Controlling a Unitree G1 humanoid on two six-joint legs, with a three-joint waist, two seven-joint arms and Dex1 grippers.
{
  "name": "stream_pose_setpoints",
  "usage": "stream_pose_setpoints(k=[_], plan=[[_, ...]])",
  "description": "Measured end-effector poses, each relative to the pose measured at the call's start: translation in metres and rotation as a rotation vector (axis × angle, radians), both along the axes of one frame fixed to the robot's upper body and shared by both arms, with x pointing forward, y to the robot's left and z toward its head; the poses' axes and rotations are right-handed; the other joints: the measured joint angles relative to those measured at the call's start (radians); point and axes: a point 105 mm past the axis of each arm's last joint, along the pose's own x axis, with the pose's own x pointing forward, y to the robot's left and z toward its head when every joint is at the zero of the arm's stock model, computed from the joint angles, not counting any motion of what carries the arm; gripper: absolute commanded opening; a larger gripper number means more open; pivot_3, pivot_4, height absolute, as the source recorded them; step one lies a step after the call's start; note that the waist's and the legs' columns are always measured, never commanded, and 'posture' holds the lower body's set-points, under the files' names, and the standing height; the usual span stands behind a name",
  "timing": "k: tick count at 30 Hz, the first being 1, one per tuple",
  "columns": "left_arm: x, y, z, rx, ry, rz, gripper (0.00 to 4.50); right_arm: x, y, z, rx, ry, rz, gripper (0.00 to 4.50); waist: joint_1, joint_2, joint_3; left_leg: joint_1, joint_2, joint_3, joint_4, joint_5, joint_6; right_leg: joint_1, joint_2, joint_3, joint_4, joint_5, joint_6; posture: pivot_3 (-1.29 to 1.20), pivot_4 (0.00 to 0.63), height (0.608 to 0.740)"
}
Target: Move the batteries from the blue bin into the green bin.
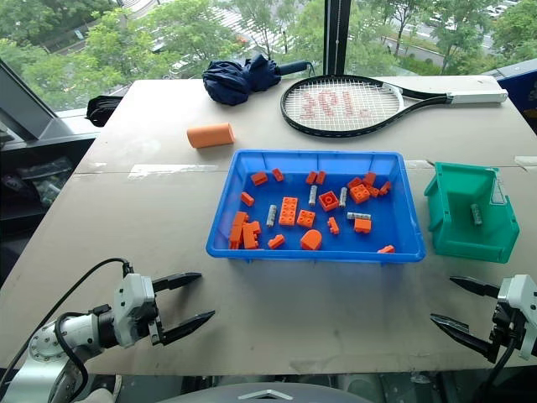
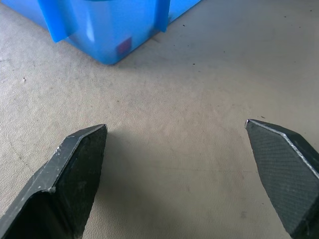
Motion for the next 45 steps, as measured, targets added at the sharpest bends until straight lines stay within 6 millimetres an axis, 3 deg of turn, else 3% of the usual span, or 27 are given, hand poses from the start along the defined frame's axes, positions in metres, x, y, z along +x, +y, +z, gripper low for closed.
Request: stream_pose_setpoints(k=[24,27,29,31,34,36,39,41,45], plan=[[-0.001,-0.003,0.002,-0.007,-0.006,-0.019,4.50,-0.003,-0.011,-0.004,0.009,0.002,0.014,4.49,-0.001,0.000,0.000,0.000,0.000,0.000,0.000,0.000,0.000,0.000,0.000,0.000,0.000,0.000,0.000,0.00,0.150,0.740],[-0.006,-0.009,0.012,-0.096,0.017,-0.072,4.50,-0.006,-0.010,0.001,0.034,0.003,0.015,4.49,0.000,0.000,0.001,0.000,0.000,0.000,0.000,0.000,0.000,0.000,0.000,0.000,0.000,0.000,0.000,0.00,0.150,0.740],[-0.011,-0.020,0.040,-0.209,0.025,-0.183,4.50,-0.004,-0.002,0.018,0.044,-0.014,0.061,4.49,-0.001,0.001,0.001,0.000,0.000,0.000,0.000,0.000,0.000,0.000,0.000,0.000,0.000,0.000,0.000,0.00,0.150,0.740],[-0.006,-0.029,0.071,-0.271,-0.023,-0.266,4.50,0.006,0.009,0.041,0.061,-0.076,0.111,4.49,-0.002,0.002,0.000,0.001,0.001,0.000,0.000,0.000,0.000,0.001,0.000,0.000,0.000,0.000,-0.001,0.00,0.150,0.740],[0.004,-0.039,0.091,-0.298,-0.038,-0.315,4.50,0.021,0.026,0.064,0.105,-0.139,0.147,4.49,-0.003,0.002,0.000,0.001,0.001,0.000,0.000,0.000,0.000,0.001,0.001,0.000,0.000,0.000,-0.001,0.00,0.150,0.740],[0.027,-0.043,0.103,-0.223,-0.085,-0.270,4.50,0.044,0.041,0.084,0.098,-0.216,0.164,4.49,-0.004,0.001,0.001,0.000,0.001,0.000,0.001,0.001,-0.001,0.000,0.001,-0.001,0.000,0.001,-0.001,0.00,0.150,0.740],[0.045,-0.046,0.120,-0.181,-0.138,-0.236,4.50,0.071,0.062,0.104,0.112,-0.287,0.168,4.49,-0.005,0.000,0.001,0.000,0.001,0.000,0.000,0.003,-0.005,0.000,0.001,-0.001,0.000,0.001,-0.001,0.00,0.150,0.740],[0.055,-0.049,0.135,-0.160,-0.171,-0.250,4.50,0.093,0.077,0.113,0.100,-0.305,0.154,4.49,-0.005,-0.001,0.002,-0.003,0.001,0.000,0.000,0.003,-0.005,-0.003,0.001,-0.001,0.000,0.001,0.000,0.00,0.150,0.740],[0.067,-0.045,0.157,-0.115,-0.189,-0.260,4.50,0.128,0.099,0.111,0.022,-0.262,0.153,4.49,-0.007,-0.002,0.003,-0.004,0.001,0.000,0.000,0.003,-0.005,-0.005,0.001,-0.001,0.000,0.001,-0.001,0.00,0.150,0.740]])
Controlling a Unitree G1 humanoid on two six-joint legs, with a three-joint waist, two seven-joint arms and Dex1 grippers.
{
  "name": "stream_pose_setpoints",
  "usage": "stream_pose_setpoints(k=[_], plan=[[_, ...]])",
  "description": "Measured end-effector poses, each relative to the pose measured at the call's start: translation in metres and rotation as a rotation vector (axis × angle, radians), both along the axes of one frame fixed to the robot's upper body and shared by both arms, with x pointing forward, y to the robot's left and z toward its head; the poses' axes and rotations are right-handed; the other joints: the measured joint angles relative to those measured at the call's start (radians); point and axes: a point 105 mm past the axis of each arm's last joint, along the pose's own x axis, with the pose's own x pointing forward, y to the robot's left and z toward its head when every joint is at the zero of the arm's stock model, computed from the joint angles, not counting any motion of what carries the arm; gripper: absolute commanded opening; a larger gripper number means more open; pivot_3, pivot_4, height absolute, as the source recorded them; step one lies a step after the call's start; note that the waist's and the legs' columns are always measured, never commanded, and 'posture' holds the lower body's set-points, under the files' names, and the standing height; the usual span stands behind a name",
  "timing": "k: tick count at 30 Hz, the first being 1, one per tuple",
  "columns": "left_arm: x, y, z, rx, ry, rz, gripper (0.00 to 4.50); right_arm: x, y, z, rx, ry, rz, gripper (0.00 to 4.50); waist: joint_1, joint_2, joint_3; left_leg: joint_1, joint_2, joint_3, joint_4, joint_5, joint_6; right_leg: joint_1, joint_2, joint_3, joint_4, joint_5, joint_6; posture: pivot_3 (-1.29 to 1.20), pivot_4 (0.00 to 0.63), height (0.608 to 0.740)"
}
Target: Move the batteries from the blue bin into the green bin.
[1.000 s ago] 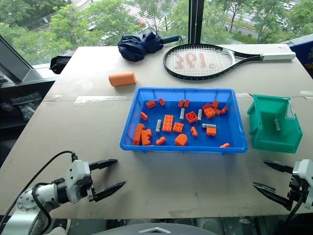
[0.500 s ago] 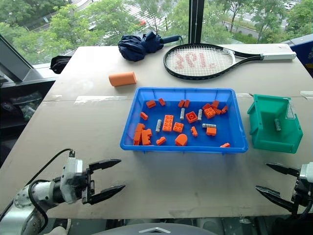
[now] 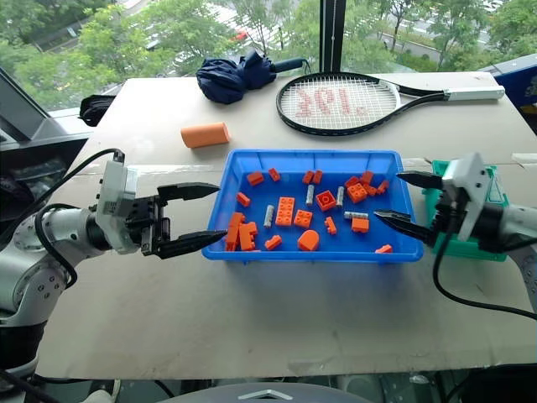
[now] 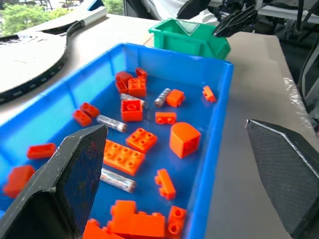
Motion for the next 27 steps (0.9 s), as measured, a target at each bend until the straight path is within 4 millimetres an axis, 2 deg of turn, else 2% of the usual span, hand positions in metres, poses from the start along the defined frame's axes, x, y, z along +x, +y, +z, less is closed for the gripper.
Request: stream_pose_setpoints(k=[3,6,10,12,19,22,24,27], plan=[[0.002,0.002,0.016,0.020,-0.011,-0.029,4.50,0.029,0.007,-0.015,-0.118,0.109,-0.067,4.49,-0.001,0.000,0.000,-0.005,0.000,0.000,0.001,0.000,0.000,-0.005,0.000,0.000,0.000,0.000,0.000,0.00,0.150,0.740],[0.000,0.004,0.024,0.050,-0.008,-0.061,4.50,0.038,0.015,-0.030,-0.204,0.237,-0.090,4.49,-0.003,0.000,0.000,-0.010,0.000,-0.001,0.002,0.000,0.000,-0.009,0.000,-0.002,0.000,0.000,0.000,0.00,0.150,0.740],[-0.001,0.002,0.033,0.061,-0.028,-0.084,4.50,0.039,0.037,-0.045,-0.251,0.340,-0.064,4.49,-0.006,0.000,0.000,-0.012,0.000,-0.002,0.005,0.000,0.000,-0.009,0.000,-0.003,0.000,0.000,0.000,0.00,0.150,0.740],[-0.002,0.003,0.033,0.068,-0.021,-0.094,4.50,0.039,0.041,-0.053,-0.278,0.367,-0.071,4.49,-0.005,0.000,0.000,-0.013,0.000,-0.002,0.006,0.000,0.000,-0.009,0.000,-0.003,0.001,0.000,0.000,0.00,0.150,0.740],[-0.004,0.003,0.029,0.086,-0.009,-0.106,4.50,0.042,0.046,-0.056,-0.365,0.338,-0.098,4.49,-0.007,0.000,0.000,-0.012,-0.001,-0.003,0.010,0.000,0.000,-0.009,0.000,-0.003,0.007,0.000,0.000,0.00,0.150,0.740],[-0.005,0.004,0.028,0.096,-0.011,-0.111,4.50,0.042,0.045,-0.059,-0.392,0.337,-0.109,3.73,-0.007,-0.001,0.000,-0.012,-0.001,-0.003,0.010,0.000,-0.001,-0.009,0.000,-0.003,0.008,0.000,0.000,0.00,0.150,0.740],[-0.004,0.005,0.027,0.109,-0.017,-0.107,4.50,0.039,0.043,-0.073,-0.421,0.373,-0.121,3.73,-0.006,-0.001,0.000,-0.012,-0.001,-0.003,0.010,0.000,-0.001,-0.009,0.000,-0.003,0.008,0.000,0.000,0.00,0.150,0.740],[-0.003,0.007,0.027,0.118,-0.024,-0.105,4.50,0.040,0.044,-0.071,-0.423,0.357,-0.124,3.73,-0.012,-0.001,0.000,-0.012,-0.001,-0.002,0.010,0.001,-0.001,-0.009,0.000,-0.003,0.008,0.000,0.000,0.00,0.150,0.740]])
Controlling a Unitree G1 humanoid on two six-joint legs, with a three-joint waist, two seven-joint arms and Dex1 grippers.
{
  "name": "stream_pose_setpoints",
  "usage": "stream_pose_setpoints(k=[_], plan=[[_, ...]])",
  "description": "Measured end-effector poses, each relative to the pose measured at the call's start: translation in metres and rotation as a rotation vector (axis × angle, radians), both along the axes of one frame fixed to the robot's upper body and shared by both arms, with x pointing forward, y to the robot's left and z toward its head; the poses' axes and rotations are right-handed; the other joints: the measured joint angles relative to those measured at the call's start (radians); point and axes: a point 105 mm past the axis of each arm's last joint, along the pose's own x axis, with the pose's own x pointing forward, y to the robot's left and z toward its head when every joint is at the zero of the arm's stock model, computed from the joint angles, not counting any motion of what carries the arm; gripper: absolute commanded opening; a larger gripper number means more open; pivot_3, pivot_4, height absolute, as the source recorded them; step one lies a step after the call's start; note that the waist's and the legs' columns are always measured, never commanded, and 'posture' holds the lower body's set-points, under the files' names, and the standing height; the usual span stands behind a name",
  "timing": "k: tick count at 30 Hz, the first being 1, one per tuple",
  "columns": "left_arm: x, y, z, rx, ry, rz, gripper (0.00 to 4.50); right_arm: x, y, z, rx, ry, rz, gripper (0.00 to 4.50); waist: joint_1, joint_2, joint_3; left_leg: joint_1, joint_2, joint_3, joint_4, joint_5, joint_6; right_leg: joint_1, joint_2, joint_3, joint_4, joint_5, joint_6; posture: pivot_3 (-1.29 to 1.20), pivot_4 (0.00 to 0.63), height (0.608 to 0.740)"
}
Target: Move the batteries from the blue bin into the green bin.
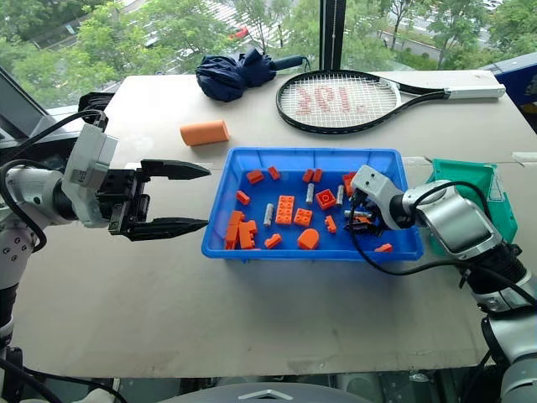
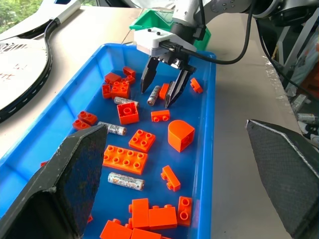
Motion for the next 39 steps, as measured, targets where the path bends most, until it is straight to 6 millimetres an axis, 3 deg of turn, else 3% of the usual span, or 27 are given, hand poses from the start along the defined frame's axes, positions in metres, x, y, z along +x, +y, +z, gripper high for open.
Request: stream_pose_setpoints(k=[11,12,13,19,27,32,37,39], plan=[[0.001,0.002,0.001,0.010,-0.023,-0.010,4.50,0.001,-0.002,0.004,-0.002,-0.023,-0.016,3.73,-0.011,0.000,0.000,0.000,0.000,0.000,0.000,0.000,0.000,-0.001,0.000,0.000,0.000,0.000,0.000,0.00,0.150,0.740],[0.002,0.002,0.002,0.012,-0.027,-0.012,4.50,0.002,-0.002,0.004,-0.003,-0.023,-0.016,3.20,-0.011,0.000,0.000,0.000,0.000,0.000,0.000,0.000,0.000,-0.001,0.000,0.000,0.000,0.000,0.000,0.00,0.150,0.740],[0.002,0.002,0.002,0.012,-0.028,-0.013,4.50,0.002,-0.002,0.004,-0.003,-0.023,-0.017,2.99,-0.011,0.000,0.000,0.000,0.000,0.000,0.000,0.000,0.000,-0.001,0.000,0.000,0.000,0.000,0.000,0.00,0.150,0.740],[0.003,0.004,0.001,0.013,-0.019,-0.014,4.50,-0.001,-0.001,0.001,0.000,-0.014,-0.008,0.03,-0.011,0.000,0.000,0.000,0.000,0.000,0.000,0.000,0.000,-0.001,0.000,0.000,0.001,0.000,0.000,0.00,0.150,0.740],[0.003,0.004,0.001,0.016,-0.016,-0.013,4.50,-0.003,0.000,0.003,0.026,-0.022,-0.012,0.03,-0.011,0.000,0.000,0.000,0.000,0.000,0.000,0.000,0.000,-0.001,0.000,0.000,0.001,0.000,0.000,0.00,0.150,0.740],[0.003,-0.002,-0.002,0.021,0.000,-0.035,4.50,-0.007,-0.006,0.023,0.077,-0.067,-0.035,0.03,-0.010,0.000,0.000,-0.001,0.000,0.000,0.000,0.000,0.000,-0.001,0.000,0.000,0.001,0.000,0.000,0.00,0.150,0.740],[0.001,-0.012,0.005,-0.007,-0.018,-0.068,4.50,-0.013,-0.044,0.067,0.104,-0.164,-0.157,0.03,-0.007,0.000,0.000,-0.001,-0.001,0.000,0.000,0.000,0.000,-0.001,-0.001,0.000,0.001,0.000,0.000,0.00,0.150,0.740],[0.001,-0.020,0.010,-0.038,-0.025,-0.085,4.50,-0.018,-0.080,0.086,0.076,-0.216,-0.264,0.03,0.000,0.000,0.000,-0.001,-0.001,0.000,0.000,0.000,0.000,-0.001,-0.001,0.000,0.001,0.000,0.000,0.00,0.150,0.740]])
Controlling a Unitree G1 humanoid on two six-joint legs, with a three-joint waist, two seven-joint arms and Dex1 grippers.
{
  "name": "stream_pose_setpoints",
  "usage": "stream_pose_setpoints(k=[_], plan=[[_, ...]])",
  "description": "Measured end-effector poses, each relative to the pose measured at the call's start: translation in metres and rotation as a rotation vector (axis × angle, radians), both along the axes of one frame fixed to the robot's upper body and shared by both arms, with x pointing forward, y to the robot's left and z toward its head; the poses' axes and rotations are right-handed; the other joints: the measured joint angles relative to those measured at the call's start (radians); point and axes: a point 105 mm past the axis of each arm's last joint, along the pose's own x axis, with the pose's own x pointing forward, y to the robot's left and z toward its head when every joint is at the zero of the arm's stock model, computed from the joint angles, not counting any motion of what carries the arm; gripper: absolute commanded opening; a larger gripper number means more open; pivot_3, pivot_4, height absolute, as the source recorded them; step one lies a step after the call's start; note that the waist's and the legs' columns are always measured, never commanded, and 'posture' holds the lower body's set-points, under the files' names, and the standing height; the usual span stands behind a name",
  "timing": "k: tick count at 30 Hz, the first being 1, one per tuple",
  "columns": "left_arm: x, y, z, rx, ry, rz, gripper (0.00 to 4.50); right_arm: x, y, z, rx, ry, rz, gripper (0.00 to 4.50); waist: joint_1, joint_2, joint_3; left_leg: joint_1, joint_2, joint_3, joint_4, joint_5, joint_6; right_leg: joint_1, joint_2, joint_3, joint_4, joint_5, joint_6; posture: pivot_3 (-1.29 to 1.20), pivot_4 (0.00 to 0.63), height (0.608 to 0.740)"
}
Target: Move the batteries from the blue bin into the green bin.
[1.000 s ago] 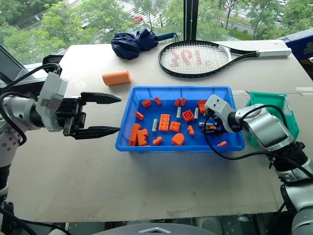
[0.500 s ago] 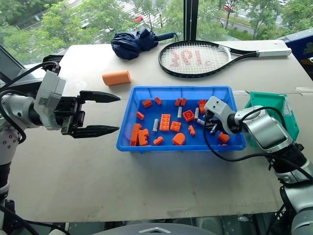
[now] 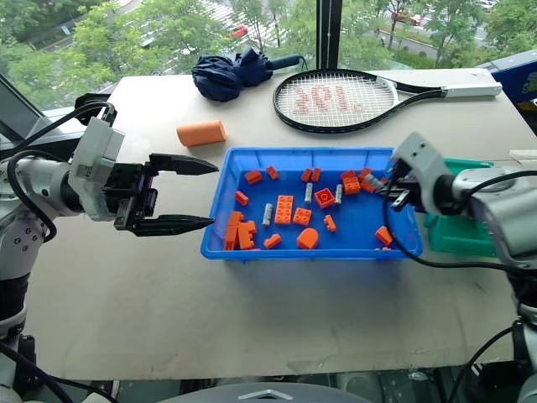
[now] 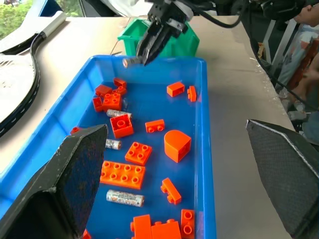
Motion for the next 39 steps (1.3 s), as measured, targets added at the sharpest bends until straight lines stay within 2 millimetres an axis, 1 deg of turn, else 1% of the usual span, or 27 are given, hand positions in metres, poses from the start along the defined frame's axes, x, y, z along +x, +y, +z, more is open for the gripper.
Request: stream_pose_setpoints(k=[1,3,6,8,10,12,13,14,15,17,18,19,21,22,23,25,26,27,28,29,31,32,33,35,39], plan=[[0.000,-0.004,0.002,-0.012,0.001,-0.006,4.50,-0.004,-0.019,0.008,-0.004,-0.018,-0.056,0.03,0.003,0.000,0.000,0.000,0.000,0.000,0.000,0.000,0.000,0.000,0.000,0.000,0.000,0.000,0.000,0.00,0.150,0.740],[0.001,-0.009,0.004,-0.019,0.005,-0.006,4.50,-0.011,-0.048,0.016,-0.018,-0.028,-0.146,0.03,0.005,0.000,0.000,0.000,0.000,0.000,0.000,0.000,0.000,0.000,0.000,0.001,0.000,0.000,0.000,0.00,0.150,0.740],[0.001,-0.014,0.007,-0.032,0.009,-0.008,4.50,-0.019,-0.079,0.009,-0.032,0.001,-0.235,0.03,0.001,0.000,0.000,0.001,0.000,0.002,0.000,0.000,0.000,0.000,0.000,0.002,0.002,0.000,0.000,0.00,0.150,0.740],[0.002,-0.016,0.008,-0.037,0.001,-0.012,4.50,-0.022,-0.092,0.000,-0.028,0.031,-0.274,0.03,-0.004,0.000,0.000,0.002,0.000,0.003,0.000,0.000,0.000,0.000,0.000,0.003,0.004,0.000,0.000,0.00,0.150,0.740],[0.004,-0.020,0.006,-0.019,-0.003,-0.015,4.50,-0.024,-0.101,-0.011,-0.029,0.056,-0.301,0.03,-0.008,0.000,0.000,0.003,0.000,0.004,0.000,0.000,0.000,0.000,0.000,0.004,0.005,0.000,0.000,0.00,0.150,0.740],[0.006,-0.022,0.003,-0.018,0.001,-0.017,4.50,-0.025,-0.107,-0.016,-0.037,0.064,-0.313,0.03,-0.009,0.000,0.000,0.003,0.000,0.004,0.001,0.000,0.000,0.000,0.000,0.004,0.005,0.000,0.000,0.00,0.150,0.740],[0.008,-0.023,0.001,-0.017,0.006,-0.015,4.50,-0.024,-0.110,-0.019,-0.049,0.063,-0.320,0.94,-0.009,0.000,0.000,0.003,0.000,0.004,0.001,0.000,0.000,0.000,0.000,0.004,0.005,0.000,0.000,0.00,0.150,0.740],[0.010,-0.024,0.000,-0.013,0.006,-0.008,4.50,-0.023,-0.114,-0.020,-0.063,0.057,-0.328,1.34,-0.009,0.000,0.000,0.003,0.000,0.004,0.001,0.000,0.000,0.000,0.000,0.004,0.005,0.000,0.000,0.00,0.150,0.740],[0.011,-0.025,0.000,-0.015,0.005,-0.004,4.50,-0.022,-0.116,-0.022,-0.076,0.056,-0.332,1.88,-0.009,0.000,0.000,0.003,0.000,0.004,0.001,0.000,0.000,0.000,0.000,0.004,0.005,0.000,0.000,0.00,0.150,0.740],[0.013,-0.025,0.001,-0.016,0.002,0.002,4.50,-0.021,-0.116,-0.022,-0.092,0.050,-0.324,2.80,-0.009,0.000,0.000,0.003,0.000,0.004,0.001,0.000,0.000,0.000,0.000,0.004,0.005,0.000,0.000,0.00,0.150,0.740],[0.014,-0.024,0.001,-0.016,0.001,0.007,4.50,-0.018,-0.115,-0.019,-0.093,0.029,-0.329,3.45,-0.011,0.000,0.000,0.003,0.000,0.004,0.001,0.000,0.000,-0.001,0.000,0.005,0.005,0.000,0.000,0.00,0.150,0.740],[0.015,-0.023,0.001,-0.013,0.002,0.010,4.50,-0.015,-0.114,-0.015,-0.089,0.009,-0.333,3.84,-0.013,0.000,0.000,0.003,0.000,0.004,0.001,0.000,0.000,-0.001,0.000,0.005,0.005,0.000,0.000,0.00,0.150,0.740],[0.015,-0.021,-0.001,-0.005,0.004,0.015,4.50,-0.008,-0.105,-0.005,-0.061,-0.035,-0.323,3.84,-0.014,0.000,0.000,0.003,0.000,0.004,0.001,0.000,0.000,-0.001,0.001,0.005,0.006,0.000,0.000,0.00,0.150,0.740],[0.015,-0.019,-0.002,0.002,0.007,0.022,4.50,-0.004,-0.094,0.002,-0.024,-0.058,-0.300,3.84,-0.016,0.000,0.000,0.003,0.001,0.004,0.001,0.000,-0.001,-0.001,0.001,0.005,0.006,0.000,0.000,0.00,0.150,0.740],[0.015,-0.017,-0.003,0.009,0.011,0.030,4.50,0.000,-0.077,0.009,0.022,-0.087,-0.261,3.84,-0.018,0.000,0.000,0.003,0.001,0.004,0.000,0.001,-0.001,-0.002,0.001,0.005,0.006,0.000,0.000,0.00,0.150,0.740],[0.015,-0.014,-0.006,0.015,0.016,0.040,4.50,0.004,-0.045,0.016,0.090,-0.111,-0.180,3.84,-0.016,0.000,0.000,0.002,0.001,0.004,0.000,0.001,-0.001,-0.002,0.001,0.005,0.006,0.000,0.000,0.00,0.150,0.740],[0.015,-0.013,-0.006,0.015,0.018,0.043,4.50,0.005,-0.038,0.017,0.104,-0.113,-0.163,3.84,-0.015,0.000,0.000,0.002,0.001,0.004,0.000,0.001,-0.001,-0.002,0.001,0.004,0.005,0.000,0.000,0.00,0.150,0.740],[0.015,-0.008,-0.007,0.023,0.019,0.060,4.50,0.004,-0.010,0.012,0.165,-0.092,-0.096,3.84,-0.008,-0.002,0.000,0.001,0.001,0.003,0.001,0.001,-0.001,-0.002,0.001,0.003,0.004,0.000,0.000,0.00,0.150,0.740],[0.016,-0.004,-0.008,0.029,0.019,0.081,4.50,0.004,0.008,0.008,0.211,-0.083,-0.064,3.84,-0.009,-0.003,0.000,0.001,0.001,0.003,0.001,0.001,-0.001,-0.002,0.001,0.003,0.005,0.000,0.000,0.00,0.150,0.740],[0.016,-0.003,-0.008,0.031,0.020,0.087,4.50,0.003,0.028,-0.001,0.250,-0.059,-0.027,3.84,-0.008,-0.003,0.000,0.001,0.001,0.002,0.001,0.001,-0.001,-0.002,0.001,0.003,0.005,0.000,0.000,0.00,0.150,0.740],[0.016,-0.002,-0.009,0.033,0.018,0.090,4.50,0.002,0.054,-0.018,0.285,-0.011,0.013,3.84,-0.005,-0.003,0.000,0.000,0.001,0.002,0.001,0.001,-0.001,-0.002,0.000,0.003,0.005,0.000,0.000,0.00,0.150,0.740],[0.016,-0.001,-0.011,0.041,0.019,0.097,4.50,0.004,0.065,-0.028,0.298,0.003,0.002,3.84,-0.005,-0.003,0.000,0.001,0.000,0.002,0.001,0.001,-0.001,-0.002,0.000,0.003,0.005,0.000,0.000,0.00,0.150,0.740],[0.016,0.001,-0.013,0.050,0.022,0.105,4.50,0.005,0.072,-0.037,0.305,0.015,-0.015,3.84,-0.004,-0.003,0.000,0.001,0.000,0.002,0.001,0.001,-0.001,-0.002,0.000,0.003,0.005,0.000,0.000,0.00,0.150,0.740],[0.016,0.003,-0.016,0.057,0.027,0.113,4.50,0.005,0.082,-0.055,0.282,0.047,-0.036,3.84,-0.004,-0.003,0.000,0.000,0.000,0.002,0.001,0.001,-0.001,-0.003,0.000,0.003,0.006,0.000,0.000,0.00,0.150,0.740],[0.017,0.004,-0.014,0.057,0.018,0.117,4.50,0.012,0.095,-0.071,0.257,0.034,-0.075,3.84,-0.013,-0.003,0.000,0.001,0.000,0.002,0.001,0.001,-0.002,-0.003,0.001,0.003,0.006,0.000,0.000,0.00,0.150,0.740]])
